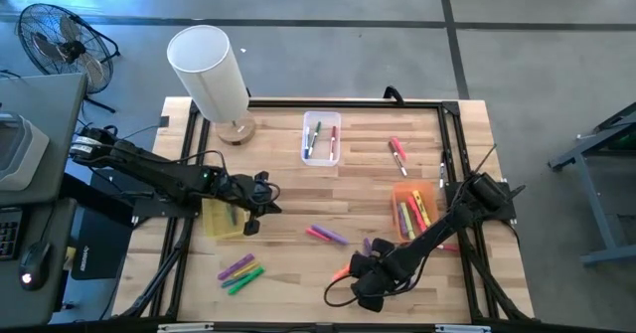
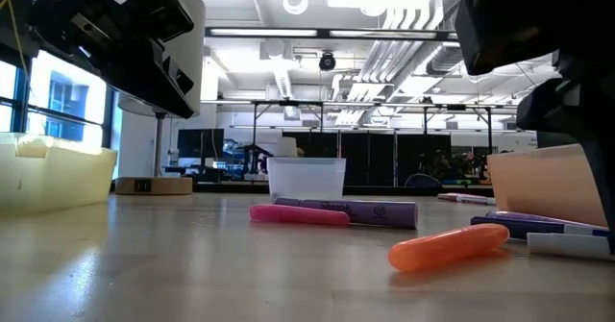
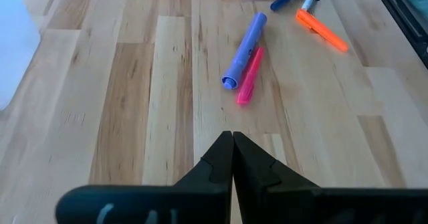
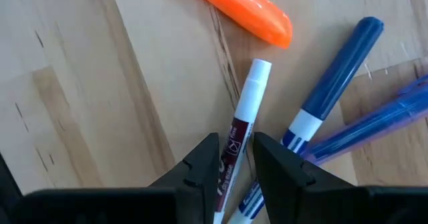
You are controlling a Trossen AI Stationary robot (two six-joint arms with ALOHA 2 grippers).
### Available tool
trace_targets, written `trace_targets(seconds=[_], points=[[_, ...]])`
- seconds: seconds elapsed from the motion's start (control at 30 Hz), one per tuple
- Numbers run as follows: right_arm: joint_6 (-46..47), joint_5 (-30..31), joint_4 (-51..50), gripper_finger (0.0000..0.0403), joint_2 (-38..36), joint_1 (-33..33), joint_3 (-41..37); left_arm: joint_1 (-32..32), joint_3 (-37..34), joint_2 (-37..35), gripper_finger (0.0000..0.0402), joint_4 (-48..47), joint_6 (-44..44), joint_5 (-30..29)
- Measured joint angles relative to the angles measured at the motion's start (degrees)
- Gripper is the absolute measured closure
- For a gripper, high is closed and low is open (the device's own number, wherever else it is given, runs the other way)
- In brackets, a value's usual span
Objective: Pick & Place Markers
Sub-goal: Put the purple marker pen into the transparent bin
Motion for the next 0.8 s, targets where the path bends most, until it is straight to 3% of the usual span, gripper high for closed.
trace_targets(seconds=[0.23, 0.5, 0.8], points=[[-0.01, 2.52, 3.77, 0.0328, -0.3, 0.09, -2.87, 0.0, 0.0, 0.0, 0.0401, 0.02, 0.0, 0.0], [-0.81, 4.27, 4.79, 0.0386, -0.19, 0.03, -3.71, 0.0, 0.0, 0.0, 0.0401, 0.04, 0.0, 0.0], [-1.05, 7.32, 6.07, 0.0374, 0.01, -0.02, -3.82, 0.0, 0.0, 0.0, 0.0401, 0.13, -0.02, 0.0]])
